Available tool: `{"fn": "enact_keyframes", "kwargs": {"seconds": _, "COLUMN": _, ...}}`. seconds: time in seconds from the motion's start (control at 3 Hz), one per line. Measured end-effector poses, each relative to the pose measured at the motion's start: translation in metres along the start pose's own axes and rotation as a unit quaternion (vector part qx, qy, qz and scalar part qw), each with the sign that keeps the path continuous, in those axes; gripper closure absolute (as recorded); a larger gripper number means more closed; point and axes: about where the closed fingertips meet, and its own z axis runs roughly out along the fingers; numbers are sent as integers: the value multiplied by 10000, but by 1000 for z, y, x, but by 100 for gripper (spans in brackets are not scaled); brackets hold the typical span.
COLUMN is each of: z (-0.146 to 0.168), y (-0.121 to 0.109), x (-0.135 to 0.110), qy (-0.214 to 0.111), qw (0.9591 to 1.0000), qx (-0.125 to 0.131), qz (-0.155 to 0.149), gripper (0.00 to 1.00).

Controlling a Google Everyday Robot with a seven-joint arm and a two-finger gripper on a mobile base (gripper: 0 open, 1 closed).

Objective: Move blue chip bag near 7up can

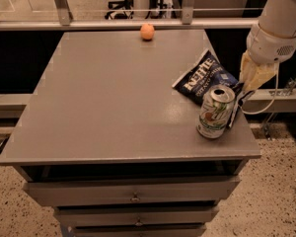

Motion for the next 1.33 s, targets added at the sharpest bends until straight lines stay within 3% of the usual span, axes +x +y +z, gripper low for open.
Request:
{"fn": "enact_keyframes", "kwargs": {"seconds": 0.33, "z": 3, "y": 1, "x": -4, "qy": -3, "qw": 10000, "qx": -56, "qz": -34, "gripper": 43}}
{"fn": "enact_keyframes", "kwargs": {"seconds": 1.0, "z": 7, "y": -2, "x": -8, "qy": 32, "qw": 9999, "qx": -80, "qz": -114, "gripper": 0}}
{"fn": "enact_keyframes", "kwargs": {"seconds": 1.33, "z": 3, "y": -8, "x": -1, "qy": 134, "qw": 9999, "qx": 14, "qz": -82, "gripper": 0}}
